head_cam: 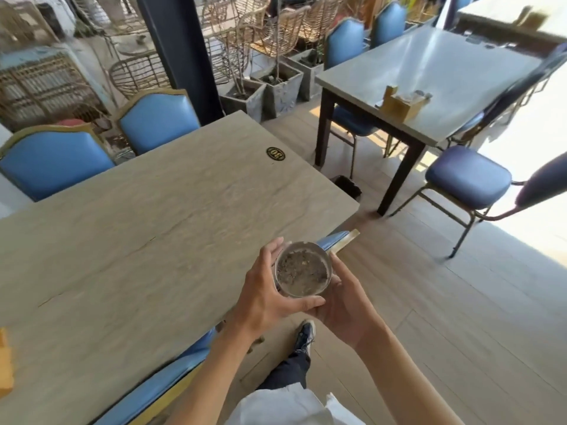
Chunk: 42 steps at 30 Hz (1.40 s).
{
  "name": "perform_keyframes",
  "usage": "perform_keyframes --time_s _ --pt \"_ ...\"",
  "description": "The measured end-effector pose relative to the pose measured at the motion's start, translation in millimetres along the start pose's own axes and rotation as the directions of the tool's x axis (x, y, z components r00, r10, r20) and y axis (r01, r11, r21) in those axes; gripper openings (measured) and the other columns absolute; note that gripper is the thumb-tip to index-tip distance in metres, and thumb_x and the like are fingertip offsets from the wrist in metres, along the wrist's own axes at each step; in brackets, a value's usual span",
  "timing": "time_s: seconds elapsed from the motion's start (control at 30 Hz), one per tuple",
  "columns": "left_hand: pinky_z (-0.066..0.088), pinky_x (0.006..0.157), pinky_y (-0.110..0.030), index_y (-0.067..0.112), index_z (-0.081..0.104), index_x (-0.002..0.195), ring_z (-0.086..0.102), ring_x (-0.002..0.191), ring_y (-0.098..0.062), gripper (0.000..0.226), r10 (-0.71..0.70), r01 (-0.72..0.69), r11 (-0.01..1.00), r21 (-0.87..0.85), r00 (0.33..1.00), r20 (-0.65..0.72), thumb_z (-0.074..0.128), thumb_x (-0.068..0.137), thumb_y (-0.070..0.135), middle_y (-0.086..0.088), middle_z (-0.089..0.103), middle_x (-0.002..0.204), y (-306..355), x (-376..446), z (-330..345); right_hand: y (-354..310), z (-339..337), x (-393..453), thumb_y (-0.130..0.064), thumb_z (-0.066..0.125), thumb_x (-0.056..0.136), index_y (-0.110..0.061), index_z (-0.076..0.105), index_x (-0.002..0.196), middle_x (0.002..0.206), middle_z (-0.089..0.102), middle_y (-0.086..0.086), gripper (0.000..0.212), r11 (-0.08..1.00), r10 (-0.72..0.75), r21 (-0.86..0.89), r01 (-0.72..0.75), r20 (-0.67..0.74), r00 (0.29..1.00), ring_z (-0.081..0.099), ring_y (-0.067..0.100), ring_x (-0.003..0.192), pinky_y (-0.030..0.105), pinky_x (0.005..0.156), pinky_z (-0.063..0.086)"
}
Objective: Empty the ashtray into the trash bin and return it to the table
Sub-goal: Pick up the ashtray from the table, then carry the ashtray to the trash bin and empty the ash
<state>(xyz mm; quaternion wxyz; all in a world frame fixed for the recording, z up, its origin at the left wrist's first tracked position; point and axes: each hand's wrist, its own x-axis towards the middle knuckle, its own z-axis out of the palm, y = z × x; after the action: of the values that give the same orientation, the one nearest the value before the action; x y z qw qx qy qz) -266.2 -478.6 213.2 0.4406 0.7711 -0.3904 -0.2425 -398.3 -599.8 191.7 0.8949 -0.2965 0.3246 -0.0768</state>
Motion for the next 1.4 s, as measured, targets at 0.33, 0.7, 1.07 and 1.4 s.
perform_keyframes --time_s 0.33,0.7,1.07,1.4 --pt "0.033 0.108 -0.021 0.036 0.033 0.149 0.039 0.136 0.001 0.086 0.06 -0.043 0.996 -0.073 0.962 0.265 0.053 0.078 0.078 0.023 0.036 0.153 21 156 66 -121 -82 56 -0.057 0.049 0.099 -0.008 0.068 0.134 0.138 0.066 0.024 0.063 0.979 -0.079 0.176 0.104 -0.143 0.987 0.067 0.039 0.119 0.047 0.095 0.05" --pt "0.047 0.104 -0.027 0.026 0.061 0.122 0.053 0.123 -0.002 0.036 0.102 -0.183 0.965 0.189 0.922 0.373 0.07 0.089 0.037 0.01 0.057 0.133 16 296 165 -224 -210 82 -0.057 0.053 0.095 -0.01 0.046 0.155 0.154 0.05 0.031 0.076 0.904 -0.106 0.385 0.184 -0.217 0.97 0.049 0.041 0.136 0.043 0.086 0.053" --pt "0.047 0.104 -0.032 0.032 0.061 0.119 0.054 0.12 -0.003 0.033 -0.102 0.0 0.967 0.256 0.917 0.386 0.07 0.088 0.039 0.013 0.055 0.131 59 368 304 -343 -360 88 -0.064 0.053 0.094 -0.009 0.049 0.152 0.158 0.044 0.029 0.08 0.901 -0.041 0.417 0.12 -0.194 0.98 0.056 0.039 0.124 0.042 0.082 0.051" --pt "0.047 0.101 -0.025 0.032 0.061 0.119 0.056 0.117 -0.002 0.032 -0.299 0.207 0.93 0.303 0.906 0.299 0.07 0.089 0.037 0.012 0.055 0.13 61 422 328 -434 -402 174 -0.062 0.056 0.092 -0.013 0.045 0.155 0.15 0.055 0.029 0.08 0.921 0.076 0.39 -0.022 -0.123 0.989 0.057 0.037 0.127 0.042 0.083 0.052"
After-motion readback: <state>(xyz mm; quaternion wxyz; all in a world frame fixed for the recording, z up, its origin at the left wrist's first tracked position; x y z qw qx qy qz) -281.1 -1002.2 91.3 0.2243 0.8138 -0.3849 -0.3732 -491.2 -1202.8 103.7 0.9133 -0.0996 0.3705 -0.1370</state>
